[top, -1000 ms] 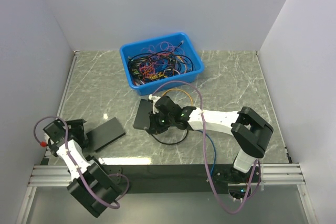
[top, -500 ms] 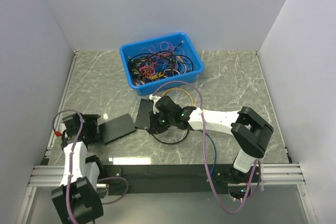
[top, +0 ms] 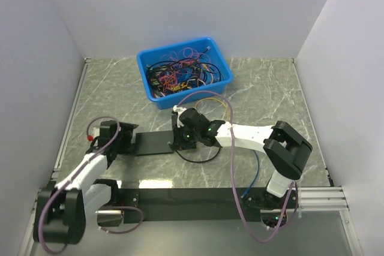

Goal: Insert the plug into the switch port

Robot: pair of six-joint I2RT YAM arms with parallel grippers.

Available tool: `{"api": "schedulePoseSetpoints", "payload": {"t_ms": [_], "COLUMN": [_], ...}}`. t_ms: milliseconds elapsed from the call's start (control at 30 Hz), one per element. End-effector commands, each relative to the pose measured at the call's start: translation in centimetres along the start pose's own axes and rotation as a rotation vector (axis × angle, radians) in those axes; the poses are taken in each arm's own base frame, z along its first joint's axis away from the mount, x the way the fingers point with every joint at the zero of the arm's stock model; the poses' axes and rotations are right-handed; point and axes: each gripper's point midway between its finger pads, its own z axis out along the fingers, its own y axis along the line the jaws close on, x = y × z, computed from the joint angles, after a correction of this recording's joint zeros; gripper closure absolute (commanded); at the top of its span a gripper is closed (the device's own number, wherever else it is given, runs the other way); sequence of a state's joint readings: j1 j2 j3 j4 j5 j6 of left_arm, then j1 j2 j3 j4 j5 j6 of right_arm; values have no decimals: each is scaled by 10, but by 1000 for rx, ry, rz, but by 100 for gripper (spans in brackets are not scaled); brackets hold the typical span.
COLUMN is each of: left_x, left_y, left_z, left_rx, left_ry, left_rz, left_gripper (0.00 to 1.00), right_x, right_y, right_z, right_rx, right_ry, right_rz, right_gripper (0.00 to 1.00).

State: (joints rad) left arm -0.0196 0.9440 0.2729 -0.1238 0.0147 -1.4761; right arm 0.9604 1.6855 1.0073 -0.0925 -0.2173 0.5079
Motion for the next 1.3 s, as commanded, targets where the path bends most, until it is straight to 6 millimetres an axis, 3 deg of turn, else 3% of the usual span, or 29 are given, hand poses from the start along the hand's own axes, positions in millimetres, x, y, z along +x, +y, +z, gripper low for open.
{"api": "schedulePoseSetpoints", "payload": {"t_ms": [0,133,233,333,467,600,633,700,733,833,1100,1267], "left_x": [22,43,42,34,7,-19,-37,-46,-67,-85,-88,-74], "left_y": [15,4,-12,-35,-66,-76,-77,-75,-75,-64,-29,-26], "left_z": [10,17,14,1,-25,-39,-40,-40,-40,-33,-4,5], "left_rx": [-92,-103,-97,-41,70,108,103,114,108,89,-23,6], "left_ry": [36,59,22,-24,-160,-239,-273,-251,-285,-271,-208,-131], "left_rz": [-3,72,150,233,328,394,370,389,352,334,316,320], "left_gripper": [6,6,7,7,4,1,1,1,1,2,4,5], "right_x": [-12,-14,-11,-9,-7,-5,-4,-3,-3,-1,0,0], "right_y": [-9,-14,-17,-18,-21,-22,-22,-22,-22,-24,-27,-24], "right_z": [-2,-2,2,5,6,9,9,11,11,13,14,13], "right_rx": [30,40,43,42,49,50,50,52,52,54,72,63], "right_ry": [-49,-57,-44,-37,-33,-26,-25,-21,-21,-13,-8,-10], "right_rz": [1,10,15,17,20,21,21,21,21,23,18,18], "right_gripper": [100,100,100,100,100,100,100,100,100,100,100,100]}}
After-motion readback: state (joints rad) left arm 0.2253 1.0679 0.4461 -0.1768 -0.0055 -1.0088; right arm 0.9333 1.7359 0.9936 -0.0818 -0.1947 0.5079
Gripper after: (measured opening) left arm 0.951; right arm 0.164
